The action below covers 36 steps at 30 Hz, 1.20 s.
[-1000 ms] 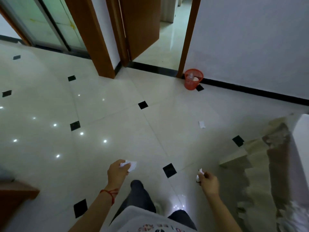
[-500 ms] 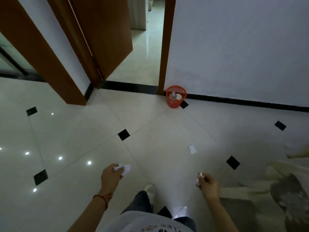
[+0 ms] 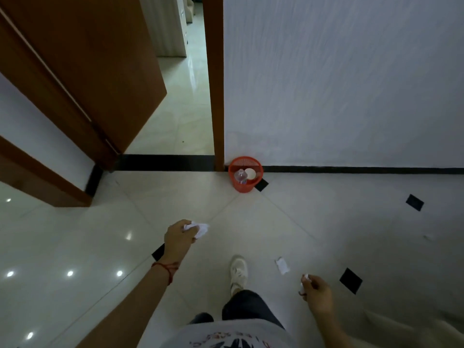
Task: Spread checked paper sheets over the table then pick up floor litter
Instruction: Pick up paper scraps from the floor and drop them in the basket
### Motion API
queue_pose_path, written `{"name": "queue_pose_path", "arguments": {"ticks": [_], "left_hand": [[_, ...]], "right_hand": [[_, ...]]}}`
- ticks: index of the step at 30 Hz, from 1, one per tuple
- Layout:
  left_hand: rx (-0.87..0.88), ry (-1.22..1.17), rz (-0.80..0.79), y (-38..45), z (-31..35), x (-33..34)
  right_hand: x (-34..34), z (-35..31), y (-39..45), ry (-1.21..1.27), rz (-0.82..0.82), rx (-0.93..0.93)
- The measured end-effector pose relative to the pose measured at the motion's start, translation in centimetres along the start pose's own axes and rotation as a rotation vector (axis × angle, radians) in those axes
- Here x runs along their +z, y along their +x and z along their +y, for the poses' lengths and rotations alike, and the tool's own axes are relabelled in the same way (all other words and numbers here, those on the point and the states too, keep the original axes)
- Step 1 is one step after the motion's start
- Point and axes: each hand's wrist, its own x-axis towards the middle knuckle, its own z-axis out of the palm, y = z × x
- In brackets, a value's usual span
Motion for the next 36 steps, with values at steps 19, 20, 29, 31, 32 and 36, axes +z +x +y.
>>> {"name": "queue_pose_path", "arguments": {"ticks": [19,20,29,31,32,36], "left_hand": [[-0.137,0.144,-0.089,27.7,10.3,5.0],[-0.119,0.174,-0.106,29.5,11.1,5.5],[-0.14,0.315,-0.287,41.3,14.4,14.1],[-0.17,0.326,-0.284,43.6,13.2,16.6],[-0.186,0.326,-0.272,44.9,12.3,17.9],[-0.269,0.262,-0.216,50.4,7.4,23.3]], "right_hand": [[11.0,-25.5,23.4,0.025,-0.017,-0.014],[11.7,-25.8,24.2,0.03,-0.017,0.009],[16.2,-27.0,32.4,0.045,0.004,0.144],[17.6,-26.6,35.4,0.033,-0.005,0.163],[18.4,-26.3,37.0,0.027,-0.01,0.167],[22.7,-24.0,43.9,-0.01,-0.069,0.141]]}}
